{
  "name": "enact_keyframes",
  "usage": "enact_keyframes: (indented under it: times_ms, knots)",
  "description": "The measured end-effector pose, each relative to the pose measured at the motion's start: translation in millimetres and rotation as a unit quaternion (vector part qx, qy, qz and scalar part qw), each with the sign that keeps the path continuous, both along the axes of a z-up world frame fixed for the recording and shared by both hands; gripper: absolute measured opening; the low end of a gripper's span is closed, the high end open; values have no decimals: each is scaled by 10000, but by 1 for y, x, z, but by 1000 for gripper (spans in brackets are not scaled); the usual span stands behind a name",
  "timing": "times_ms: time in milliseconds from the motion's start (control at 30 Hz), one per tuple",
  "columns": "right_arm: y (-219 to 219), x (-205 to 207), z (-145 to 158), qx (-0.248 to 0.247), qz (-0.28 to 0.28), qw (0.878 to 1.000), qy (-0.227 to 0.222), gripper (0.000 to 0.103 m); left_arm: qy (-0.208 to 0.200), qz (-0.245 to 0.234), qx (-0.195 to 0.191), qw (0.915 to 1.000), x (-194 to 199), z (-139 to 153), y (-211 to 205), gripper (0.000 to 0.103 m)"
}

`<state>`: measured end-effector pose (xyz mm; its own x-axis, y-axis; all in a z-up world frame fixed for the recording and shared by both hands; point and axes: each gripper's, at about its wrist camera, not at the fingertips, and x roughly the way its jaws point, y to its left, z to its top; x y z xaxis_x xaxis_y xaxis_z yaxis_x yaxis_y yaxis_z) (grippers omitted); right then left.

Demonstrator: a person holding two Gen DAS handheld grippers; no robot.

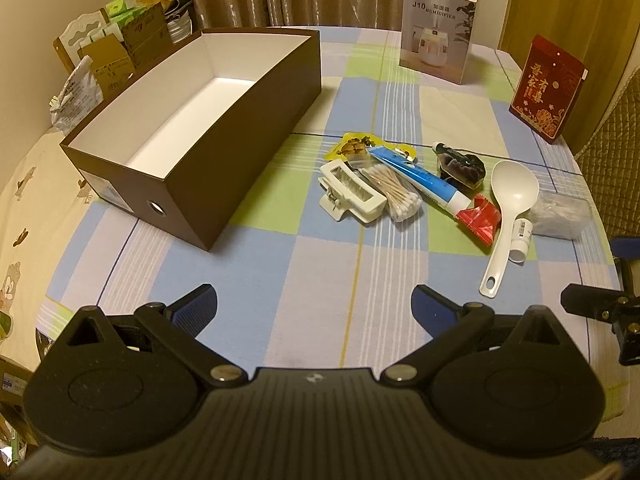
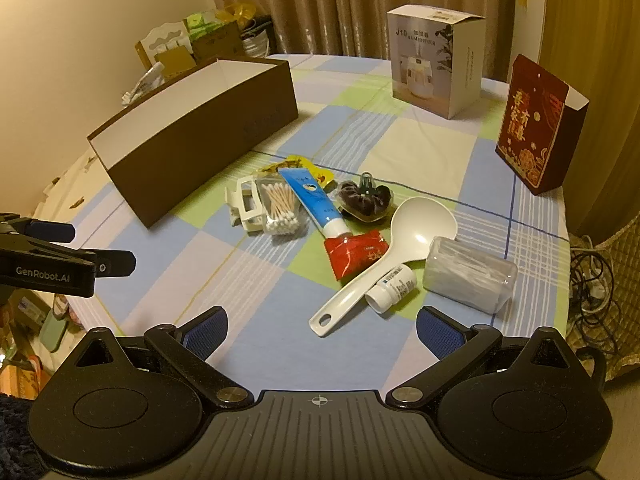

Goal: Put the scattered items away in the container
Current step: 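Move both tools toward the scattered items on the table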

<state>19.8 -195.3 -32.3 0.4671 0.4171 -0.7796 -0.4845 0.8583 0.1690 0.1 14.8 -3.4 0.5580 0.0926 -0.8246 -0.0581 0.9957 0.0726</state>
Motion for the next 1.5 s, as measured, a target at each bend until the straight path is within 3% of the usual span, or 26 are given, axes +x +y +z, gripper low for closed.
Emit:
enact_keyframes:
  times_ms: [467, 867, 1500]
  knots:
    - [0, 2, -2, -85, -60, 9999, 2, 103, 64, -21, -49, 10000, 3, -4, 1, 102]
    - [-7, 2, 2, 143, 239, 9988, -398, 103, 112, -91, -71, 9999, 12, -8, -2, 102]
    - [-59, 38, -24, -74, 93, 9994, -328, 103, -96, -836, -328, 9959, 43, -16, -6, 101]
